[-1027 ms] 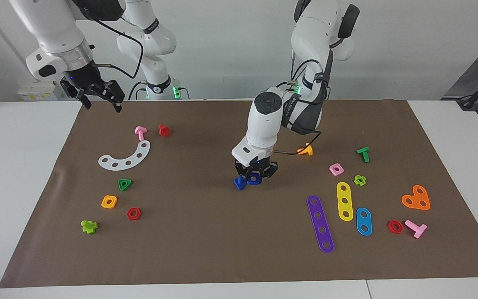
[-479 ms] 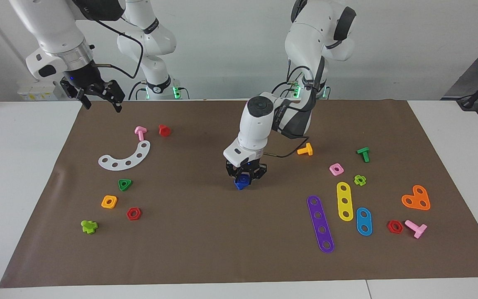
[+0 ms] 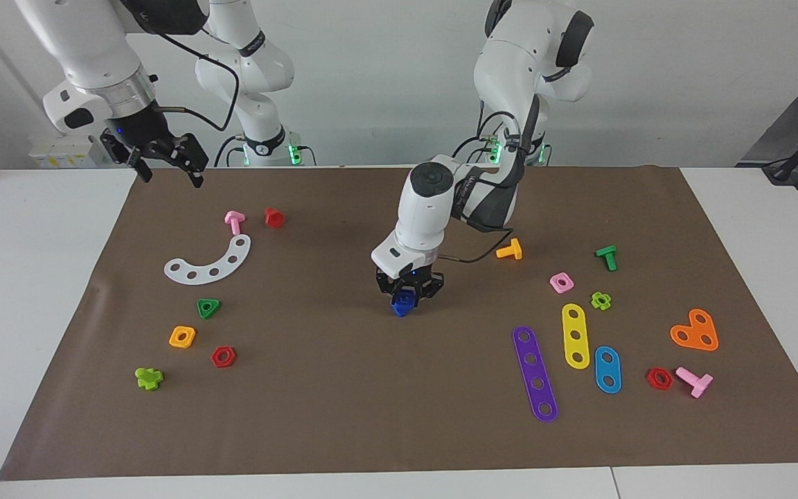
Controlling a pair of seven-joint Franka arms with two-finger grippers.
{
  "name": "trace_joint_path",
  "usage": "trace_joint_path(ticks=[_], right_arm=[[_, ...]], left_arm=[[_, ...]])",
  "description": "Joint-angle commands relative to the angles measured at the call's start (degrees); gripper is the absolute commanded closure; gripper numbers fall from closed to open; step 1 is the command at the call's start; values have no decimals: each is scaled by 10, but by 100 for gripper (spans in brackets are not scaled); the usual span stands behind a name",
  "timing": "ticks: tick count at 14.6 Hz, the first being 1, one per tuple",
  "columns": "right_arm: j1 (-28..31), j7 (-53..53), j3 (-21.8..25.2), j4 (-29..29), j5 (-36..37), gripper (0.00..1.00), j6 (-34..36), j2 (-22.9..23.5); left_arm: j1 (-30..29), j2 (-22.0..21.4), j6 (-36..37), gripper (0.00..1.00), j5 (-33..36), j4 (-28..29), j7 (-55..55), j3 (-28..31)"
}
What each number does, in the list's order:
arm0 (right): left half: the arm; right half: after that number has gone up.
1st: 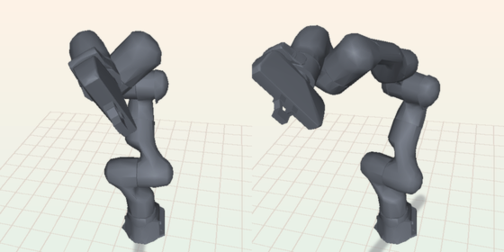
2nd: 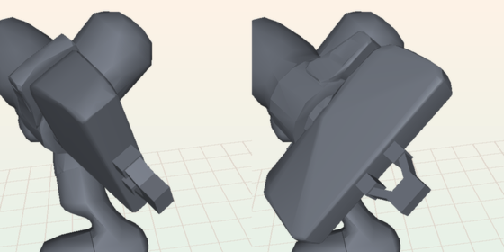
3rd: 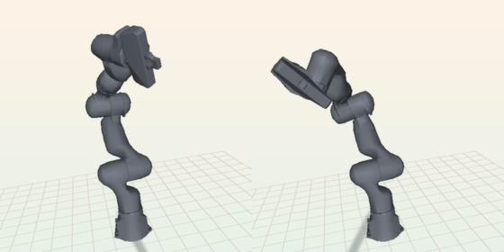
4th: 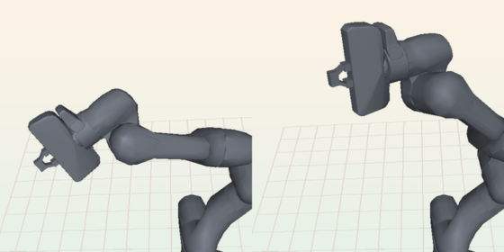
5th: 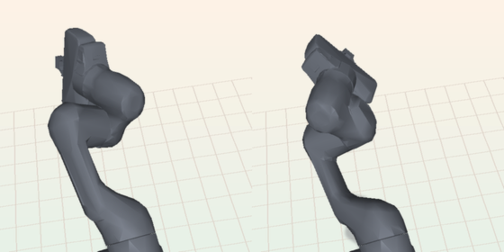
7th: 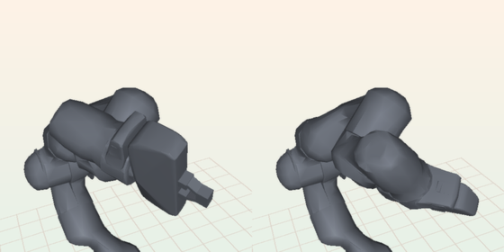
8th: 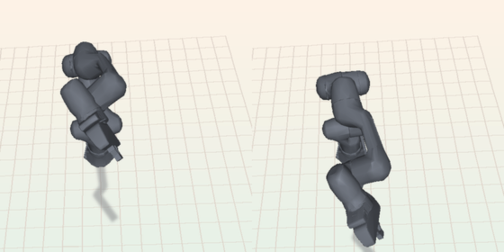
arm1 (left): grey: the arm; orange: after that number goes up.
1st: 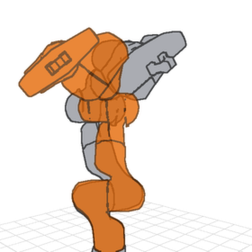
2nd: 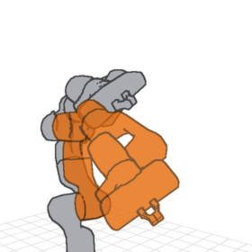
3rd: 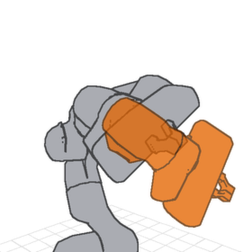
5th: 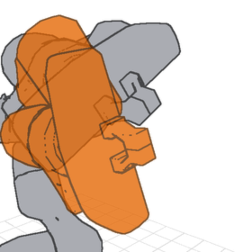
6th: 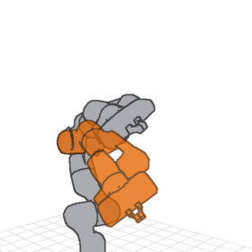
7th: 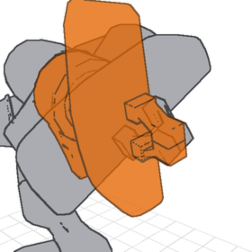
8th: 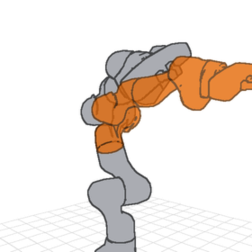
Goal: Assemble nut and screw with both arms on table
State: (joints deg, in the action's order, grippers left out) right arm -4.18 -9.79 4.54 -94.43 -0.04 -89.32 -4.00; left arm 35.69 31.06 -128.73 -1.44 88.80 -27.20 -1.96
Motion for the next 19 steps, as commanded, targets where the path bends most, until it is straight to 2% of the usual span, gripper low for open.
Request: trace_joint_path(ticks=[1,6,12,19], right_arm=[[2,14,2,-6,-13,0,5,-8],[2,14,2,-6,-13,0,5,-8],[2,14,2,-5,-13,0,5,-8],[2,14,2,-5,-13,0,5,-8]], left_arm=[[7,-12,-5,100,-7,18,-1,8],[7,-13,4,100,-7,17,2,8],[3,-11,70,100,-7,-15,3,7],[7,-8,17,100,-23,0,1,7]])
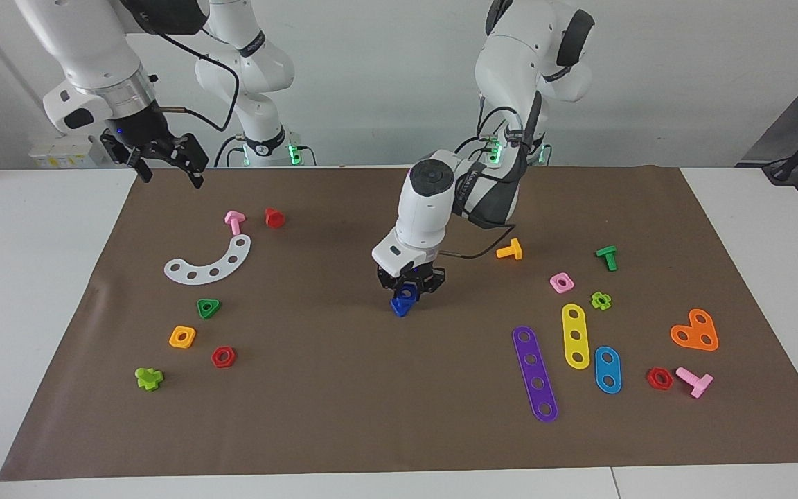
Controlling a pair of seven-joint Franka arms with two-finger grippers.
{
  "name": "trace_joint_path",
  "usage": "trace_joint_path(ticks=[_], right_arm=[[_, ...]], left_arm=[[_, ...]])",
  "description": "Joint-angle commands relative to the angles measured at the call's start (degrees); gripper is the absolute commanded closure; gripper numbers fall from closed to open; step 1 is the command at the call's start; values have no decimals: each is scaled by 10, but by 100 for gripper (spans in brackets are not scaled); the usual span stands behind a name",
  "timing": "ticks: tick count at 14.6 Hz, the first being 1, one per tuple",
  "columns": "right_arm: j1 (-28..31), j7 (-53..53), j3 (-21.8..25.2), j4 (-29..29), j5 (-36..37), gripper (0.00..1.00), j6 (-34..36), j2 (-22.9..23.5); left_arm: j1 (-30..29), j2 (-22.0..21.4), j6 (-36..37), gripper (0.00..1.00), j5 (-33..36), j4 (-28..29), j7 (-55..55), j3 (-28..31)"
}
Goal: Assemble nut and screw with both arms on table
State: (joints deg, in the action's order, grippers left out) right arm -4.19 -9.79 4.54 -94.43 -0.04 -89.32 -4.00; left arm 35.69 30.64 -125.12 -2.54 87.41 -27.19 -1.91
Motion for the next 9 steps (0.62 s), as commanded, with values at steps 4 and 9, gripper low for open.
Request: trace_joint_path(ticks=[4,9], right_arm=[[2,14,2,-6,-13,0,5,-8],[2,14,2,-6,-13,0,5,-8]], left_arm=[[7,-7,-35,100,-12,27,1,7],[12,-8,-56,100,-7,44,2,8]])
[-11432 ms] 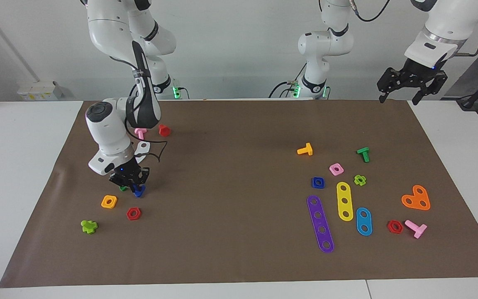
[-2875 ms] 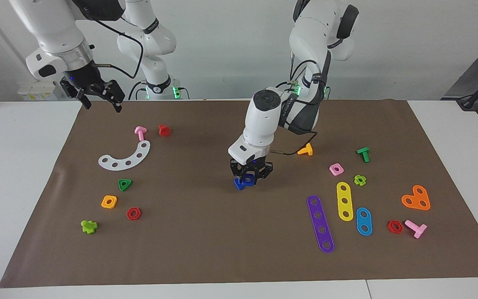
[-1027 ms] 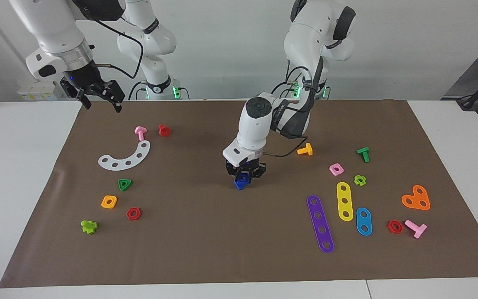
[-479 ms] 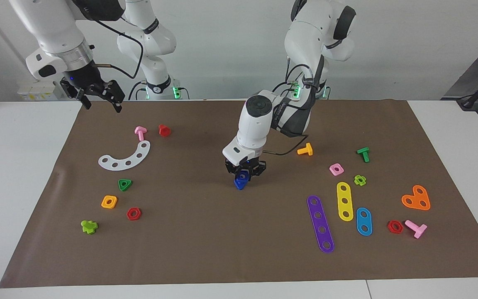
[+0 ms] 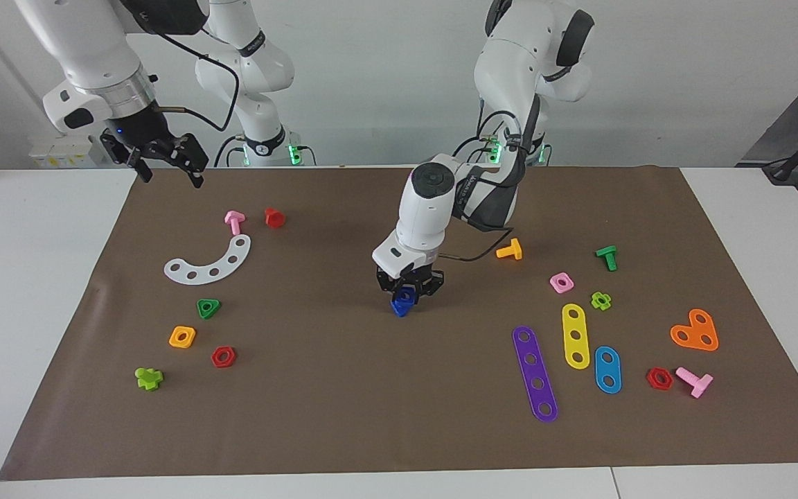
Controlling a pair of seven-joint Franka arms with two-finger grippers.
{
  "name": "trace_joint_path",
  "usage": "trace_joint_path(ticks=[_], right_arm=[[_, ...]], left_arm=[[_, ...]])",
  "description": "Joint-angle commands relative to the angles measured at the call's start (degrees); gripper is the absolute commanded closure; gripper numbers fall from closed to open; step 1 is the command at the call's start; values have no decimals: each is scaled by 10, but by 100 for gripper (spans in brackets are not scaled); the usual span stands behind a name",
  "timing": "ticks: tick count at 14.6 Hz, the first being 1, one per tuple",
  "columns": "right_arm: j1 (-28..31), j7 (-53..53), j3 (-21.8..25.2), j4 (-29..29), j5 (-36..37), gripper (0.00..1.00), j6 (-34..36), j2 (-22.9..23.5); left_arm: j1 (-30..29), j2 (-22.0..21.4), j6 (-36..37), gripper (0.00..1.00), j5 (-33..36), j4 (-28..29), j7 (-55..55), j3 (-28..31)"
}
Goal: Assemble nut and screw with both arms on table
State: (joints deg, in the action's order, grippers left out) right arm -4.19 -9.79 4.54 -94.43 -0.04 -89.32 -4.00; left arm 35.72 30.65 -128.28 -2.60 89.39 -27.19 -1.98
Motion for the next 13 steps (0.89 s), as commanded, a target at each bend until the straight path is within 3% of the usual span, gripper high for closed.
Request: trace_joint_path(ticks=[1,13], right_arm=[[2,14,2,-5,-13,0,5,-8],[2,14,2,-5,-13,0,5,-8]], left_arm=[[13,-9,-29,100,-5,29,1,8],[9,-12,-34,100,-4,33,1,10]])
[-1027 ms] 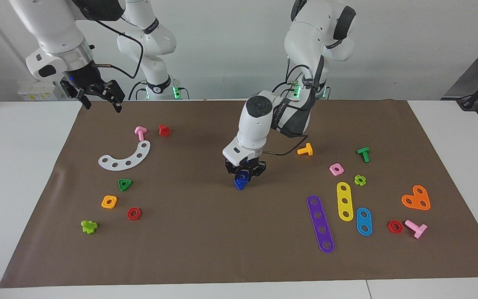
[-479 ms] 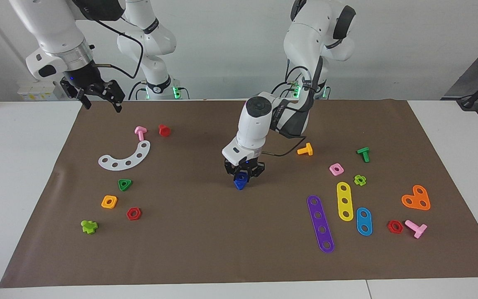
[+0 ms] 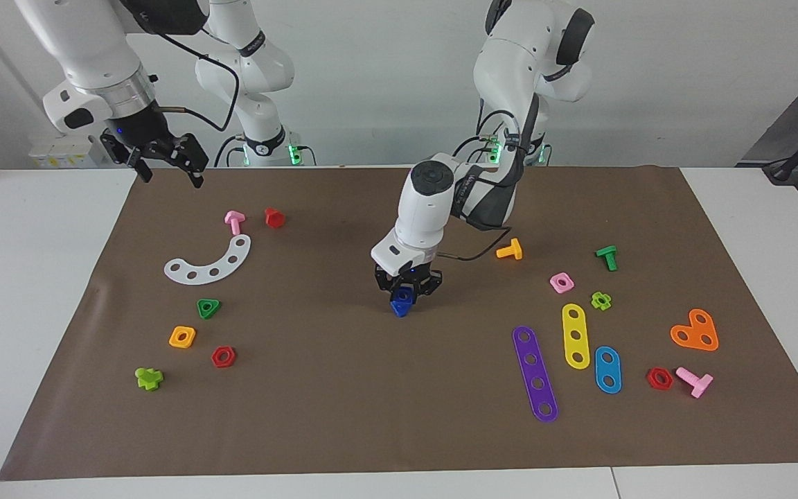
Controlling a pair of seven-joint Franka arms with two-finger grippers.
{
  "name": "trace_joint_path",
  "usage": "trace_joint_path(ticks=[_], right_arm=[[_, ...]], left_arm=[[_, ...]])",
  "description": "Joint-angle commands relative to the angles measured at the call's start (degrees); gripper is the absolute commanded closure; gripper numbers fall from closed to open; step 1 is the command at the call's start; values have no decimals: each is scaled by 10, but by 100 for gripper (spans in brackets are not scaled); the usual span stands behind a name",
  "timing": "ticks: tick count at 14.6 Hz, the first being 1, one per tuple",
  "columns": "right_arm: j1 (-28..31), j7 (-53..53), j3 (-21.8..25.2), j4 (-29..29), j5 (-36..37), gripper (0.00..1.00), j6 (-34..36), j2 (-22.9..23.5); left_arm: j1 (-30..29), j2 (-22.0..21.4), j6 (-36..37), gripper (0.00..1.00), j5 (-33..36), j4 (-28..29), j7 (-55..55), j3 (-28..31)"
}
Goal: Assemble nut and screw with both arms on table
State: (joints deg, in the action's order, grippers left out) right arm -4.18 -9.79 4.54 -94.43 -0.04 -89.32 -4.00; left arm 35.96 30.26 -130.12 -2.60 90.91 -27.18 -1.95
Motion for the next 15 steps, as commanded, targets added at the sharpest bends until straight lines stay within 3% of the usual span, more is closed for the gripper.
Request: trace_joint_path(ticks=[1,2,3,4,5,6,9,10,15], right_arm=[[2,14,2,-6,-13,0,5,-8],[2,14,2,-6,-13,0,5,-8],[2,14,2,-5,-13,0,5,-8],[2,14,2,-6,-13,0,5,-8],[2,14,2,-5,-13,0,5,-8],[1,14,2,-6,-13,0,5,-8],[2,14,2,-5,-13,0,5,-8],[2,14,2,-5,-13,0,5,-8],[2,14,2,-5,-13,0,5,-9]], left_arm=[[8,-8,-16,100,-4,18,1,11],[8,-8,-17,100,-4,18,0,10],[7,-8,-18,59,-4,19,0,10],[6,-8,-19,29,-4,19,0,10],[6,-8,-19,16,-4,19,0,9],[5,-8,-18,9,-4,18,1,9],[5,-8,-15,6,-4,16,1,9],[5,-8,-13,1,-4,14,1,9],[-6,-28,-5,1,-5,24,3,8]])
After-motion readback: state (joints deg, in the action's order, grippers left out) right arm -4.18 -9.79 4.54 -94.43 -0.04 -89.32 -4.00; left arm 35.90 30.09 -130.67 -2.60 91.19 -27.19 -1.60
